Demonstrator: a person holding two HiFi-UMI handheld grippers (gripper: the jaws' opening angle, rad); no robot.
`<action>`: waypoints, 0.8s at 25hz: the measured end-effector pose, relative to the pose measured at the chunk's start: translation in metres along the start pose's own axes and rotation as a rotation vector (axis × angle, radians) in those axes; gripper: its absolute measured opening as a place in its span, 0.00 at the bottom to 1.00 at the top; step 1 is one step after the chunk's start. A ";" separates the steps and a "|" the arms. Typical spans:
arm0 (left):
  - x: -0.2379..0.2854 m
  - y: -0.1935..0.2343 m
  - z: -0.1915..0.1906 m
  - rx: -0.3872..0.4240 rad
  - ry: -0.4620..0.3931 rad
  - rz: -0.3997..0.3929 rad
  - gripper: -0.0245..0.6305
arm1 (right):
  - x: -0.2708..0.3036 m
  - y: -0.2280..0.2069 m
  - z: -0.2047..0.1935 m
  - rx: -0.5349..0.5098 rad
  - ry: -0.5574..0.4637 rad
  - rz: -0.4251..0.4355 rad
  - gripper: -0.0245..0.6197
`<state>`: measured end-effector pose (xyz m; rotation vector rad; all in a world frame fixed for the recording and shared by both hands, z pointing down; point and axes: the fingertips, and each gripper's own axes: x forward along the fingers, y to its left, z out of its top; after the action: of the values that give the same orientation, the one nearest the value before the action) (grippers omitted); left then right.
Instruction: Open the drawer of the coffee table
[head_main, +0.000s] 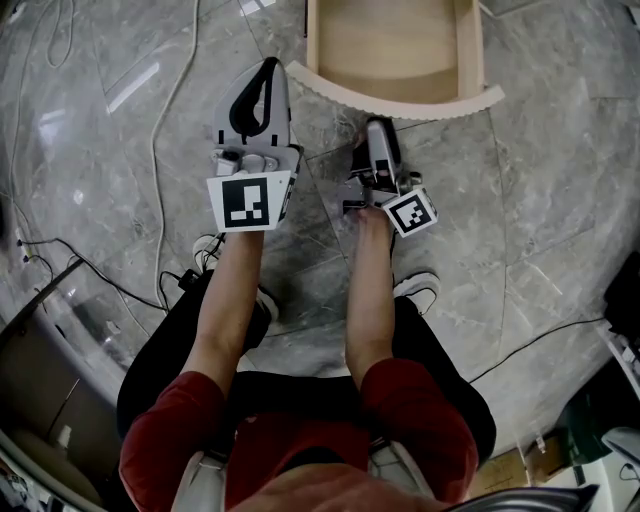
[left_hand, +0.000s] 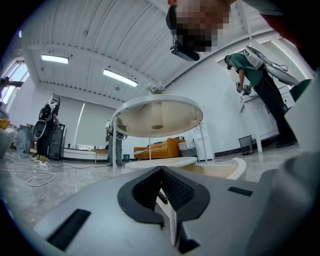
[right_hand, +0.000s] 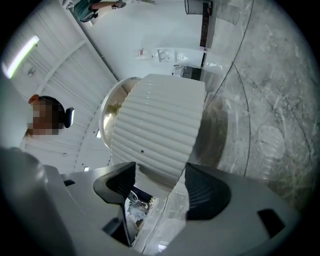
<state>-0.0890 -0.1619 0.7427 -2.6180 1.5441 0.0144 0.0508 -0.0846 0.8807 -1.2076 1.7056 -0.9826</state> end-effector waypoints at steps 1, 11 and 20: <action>0.000 -0.001 -0.001 0.019 0.005 -0.010 0.06 | -0.002 0.000 -0.001 0.000 0.002 -0.006 0.51; 0.006 0.003 0.003 0.077 0.017 -0.027 0.06 | -0.041 0.030 0.070 -0.309 -0.077 -0.119 0.51; 0.014 0.000 0.020 0.108 -0.008 -0.034 0.06 | -0.011 0.101 0.154 -0.924 -0.033 -0.182 0.51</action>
<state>-0.0818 -0.1720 0.7214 -2.5568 1.4552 -0.0596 0.1608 -0.0711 0.7332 -1.9583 2.1184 -0.2157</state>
